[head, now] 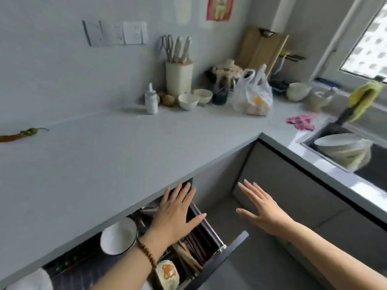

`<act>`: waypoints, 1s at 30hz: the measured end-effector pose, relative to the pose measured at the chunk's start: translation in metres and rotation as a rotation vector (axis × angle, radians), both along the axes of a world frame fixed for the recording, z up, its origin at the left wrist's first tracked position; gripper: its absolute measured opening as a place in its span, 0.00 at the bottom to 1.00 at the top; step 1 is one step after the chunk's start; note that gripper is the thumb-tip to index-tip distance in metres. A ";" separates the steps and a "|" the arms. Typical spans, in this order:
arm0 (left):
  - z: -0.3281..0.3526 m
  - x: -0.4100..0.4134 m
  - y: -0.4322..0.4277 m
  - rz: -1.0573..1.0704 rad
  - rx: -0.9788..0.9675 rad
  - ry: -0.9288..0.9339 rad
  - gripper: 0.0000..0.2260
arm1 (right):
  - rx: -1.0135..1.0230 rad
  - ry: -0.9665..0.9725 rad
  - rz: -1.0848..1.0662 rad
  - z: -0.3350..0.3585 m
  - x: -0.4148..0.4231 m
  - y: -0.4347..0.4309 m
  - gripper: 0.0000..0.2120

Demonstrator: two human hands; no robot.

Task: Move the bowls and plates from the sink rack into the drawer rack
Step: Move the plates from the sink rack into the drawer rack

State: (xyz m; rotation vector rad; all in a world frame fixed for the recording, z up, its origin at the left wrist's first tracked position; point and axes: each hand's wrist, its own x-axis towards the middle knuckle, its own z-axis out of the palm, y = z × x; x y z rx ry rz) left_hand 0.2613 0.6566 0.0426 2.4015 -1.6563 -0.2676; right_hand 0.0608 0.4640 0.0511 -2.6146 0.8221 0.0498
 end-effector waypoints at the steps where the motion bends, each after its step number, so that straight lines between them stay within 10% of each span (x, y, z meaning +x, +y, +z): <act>1: 0.009 -0.014 -0.031 -0.031 -0.010 -0.013 0.40 | -0.018 -0.002 -0.037 0.010 -0.023 -0.023 0.41; 10: 0.045 -0.150 -0.295 -0.208 -0.030 -0.010 0.45 | -0.118 -0.001 -0.316 0.066 -0.211 -0.235 0.51; 15: 0.047 -0.203 -0.419 -0.310 -0.021 -0.024 0.46 | -0.086 0.019 -0.436 0.068 -0.274 -0.320 0.35; 30: -0.024 -0.244 -0.751 -0.616 0.151 0.049 0.31 | 0.093 0.108 -0.610 -0.018 -0.267 -0.550 0.36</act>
